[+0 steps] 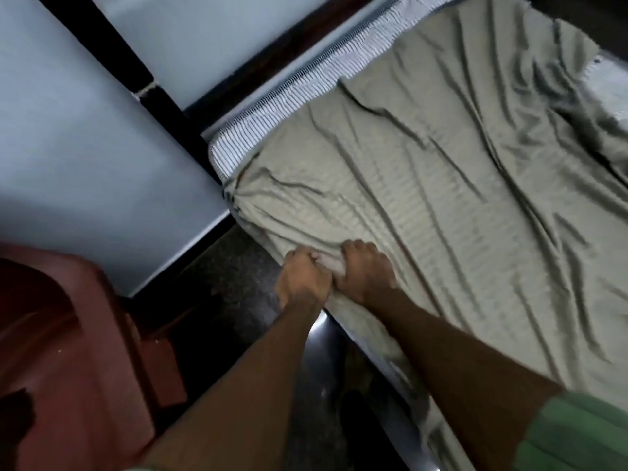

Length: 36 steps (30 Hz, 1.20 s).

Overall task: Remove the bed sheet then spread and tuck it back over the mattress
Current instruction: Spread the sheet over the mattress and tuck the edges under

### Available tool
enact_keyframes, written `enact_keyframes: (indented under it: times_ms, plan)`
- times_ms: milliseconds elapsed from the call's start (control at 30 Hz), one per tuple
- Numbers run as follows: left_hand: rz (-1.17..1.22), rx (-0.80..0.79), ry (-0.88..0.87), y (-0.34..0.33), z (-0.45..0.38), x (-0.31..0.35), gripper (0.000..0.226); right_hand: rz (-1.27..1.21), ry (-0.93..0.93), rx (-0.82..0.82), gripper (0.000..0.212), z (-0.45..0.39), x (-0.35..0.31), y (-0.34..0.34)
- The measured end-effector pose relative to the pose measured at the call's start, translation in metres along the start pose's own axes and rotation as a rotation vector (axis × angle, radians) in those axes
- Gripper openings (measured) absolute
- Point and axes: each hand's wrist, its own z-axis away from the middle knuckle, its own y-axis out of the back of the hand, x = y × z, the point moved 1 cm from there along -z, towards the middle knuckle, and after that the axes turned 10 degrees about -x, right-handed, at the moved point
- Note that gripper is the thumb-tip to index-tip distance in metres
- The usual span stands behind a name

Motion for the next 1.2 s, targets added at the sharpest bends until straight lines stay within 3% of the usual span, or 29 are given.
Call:
enact_keyframes:
  times_ms: [33, 100, 200, 267, 333, 367, 433, 533, 567, 667, 700, 833, 900, 967, 1033, 1100, 1167, 1200]
  plan:
    - [0.004, 0.012, 0.041, 0.014, -0.025, -0.001, 0.025, 0.027, -0.083, -0.016, 0.054, -0.018, -0.013, 0.001]
    - [0.018, 0.008, 0.152, 0.035, -0.066, -0.003, 0.048, 0.010, -0.188, -0.043, 0.037, -0.046, -0.040, -0.008]
    - [0.054, 0.041, 0.302, 0.057, -0.100, -0.008, 0.075, -0.329, -0.169, -0.183, 0.031, -0.071, -0.100, -0.019]
    - [0.089, 0.153, 0.304, 0.075, -0.121, -0.016, 0.071, -0.667, 0.008, -0.393, 0.045, -0.084, -0.138, -0.013]
    - [0.104, 0.260, 0.262, 0.095, -0.141, -0.023, 0.060, -0.657, 0.174, -0.567, 0.048, -0.110, -0.151, -0.001]
    - [0.090, 0.296, 0.223, 0.104, -0.152, -0.026, 0.052, -0.656, 0.156, -0.571, 0.041, -0.129, -0.152, 0.004]
    - [0.086, 0.330, 0.130, 0.119, -0.170, -0.027, 0.036, -0.726, 0.061, -0.378, 0.013, -0.162, -0.145, 0.028]
    - [0.034, 0.232, 0.114, 0.131, -0.194, -0.023, 0.042, -0.542, -0.135, 0.040, 0.014, -0.209, -0.114, 0.062]
    - [0.009, 0.192, 0.137, 0.133, -0.202, -0.022, 0.049, -0.456, -0.160, 0.083, 0.021, -0.220, -0.104, 0.074]
    - [-0.007, 0.156, 0.195, 0.136, -0.232, -0.017, 0.054, -0.199, -0.108, -0.063, 0.083, -0.270, -0.084, 0.100]
    - [-0.014, 0.159, 0.207, 0.137, -0.244, -0.016, 0.047, -0.118, -0.075, -0.087, 0.087, -0.292, -0.082, 0.105]
    - [0.130, 0.148, 0.296, 0.141, -0.260, -0.012, 0.031, -0.002, 0.100, -0.073, 0.030, -0.345, -0.095, 0.110]
    - [0.308, 0.260, 0.318, 0.151, -0.266, -0.010, 0.029, -0.133, 0.132, 0.057, 0.020, -0.360, -0.118, 0.110]
    - [0.409, 0.439, 0.163, 0.168, -0.280, -0.008, 0.027, -0.362, 0.160, 0.242, 0.013, -0.370, -0.144, 0.111]
    - [0.396, 0.511, -0.065, 0.188, -0.295, -0.007, 0.026, -0.536, 0.188, 0.273, 0.019, -0.384, -0.163, 0.109]
    - [0.233, 0.396, -0.198, 0.190, -0.304, -0.017, 0.047, -0.509, 0.189, 0.174, 0.040, -0.387, -0.167, 0.100]
    - [0.074, 0.308, -0.172, 0.182, -0.295, -0.028, 0.078, -0.345, 0.204, 0.176, 0.056, -0.380, -0.161, 0.089]
    - [0.063, 0.332, -0.140, 0.180, -0.291, -0.035, 0.083, -0.260, 0.214, 0.210, 0.059, -0.375, -0.157, 0.086]
